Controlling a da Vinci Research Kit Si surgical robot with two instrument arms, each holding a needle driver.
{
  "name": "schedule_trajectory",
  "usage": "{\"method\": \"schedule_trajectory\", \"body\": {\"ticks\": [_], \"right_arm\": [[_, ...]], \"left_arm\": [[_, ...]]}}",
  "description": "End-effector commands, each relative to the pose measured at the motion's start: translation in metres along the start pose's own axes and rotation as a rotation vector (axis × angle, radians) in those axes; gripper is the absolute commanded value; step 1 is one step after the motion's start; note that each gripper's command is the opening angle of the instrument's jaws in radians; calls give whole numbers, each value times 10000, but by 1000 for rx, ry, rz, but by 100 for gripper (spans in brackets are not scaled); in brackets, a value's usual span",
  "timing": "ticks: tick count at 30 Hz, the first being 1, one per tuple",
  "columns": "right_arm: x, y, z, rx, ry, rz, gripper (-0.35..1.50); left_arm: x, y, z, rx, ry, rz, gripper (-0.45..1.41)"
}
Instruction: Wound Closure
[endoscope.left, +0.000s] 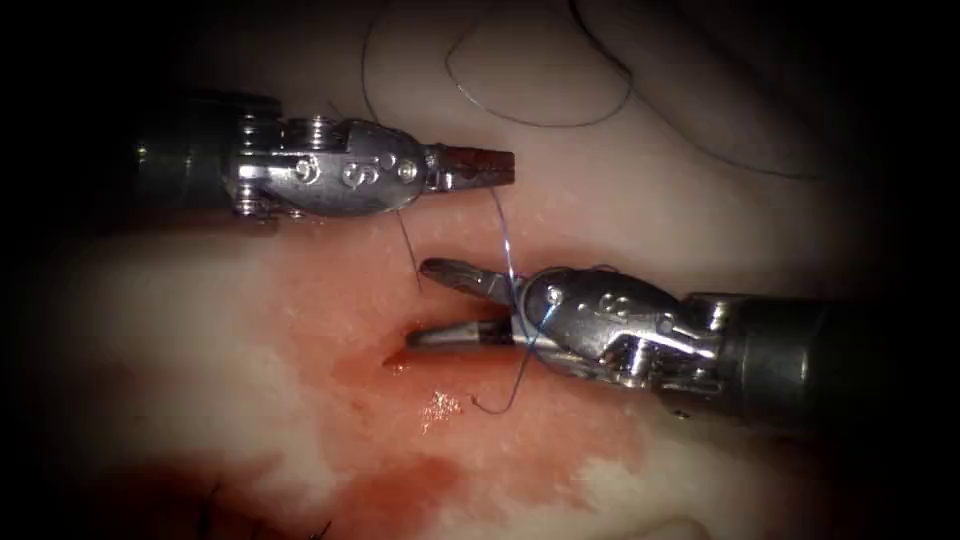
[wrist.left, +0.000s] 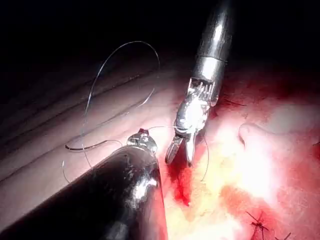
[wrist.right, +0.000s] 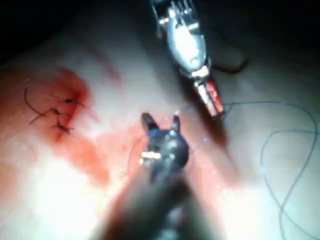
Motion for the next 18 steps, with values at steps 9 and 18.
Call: {"method": "schedule_trajectory", "body": {"ticks": [9,18], "right_arm": [[11,3,-2,42,124,52,41],[17,7,-6,43,232,96,37]], "left_arm": [[-32,18,38,-15,16,28,-45],[-43,48,64,-34,39,27,-45]]}}
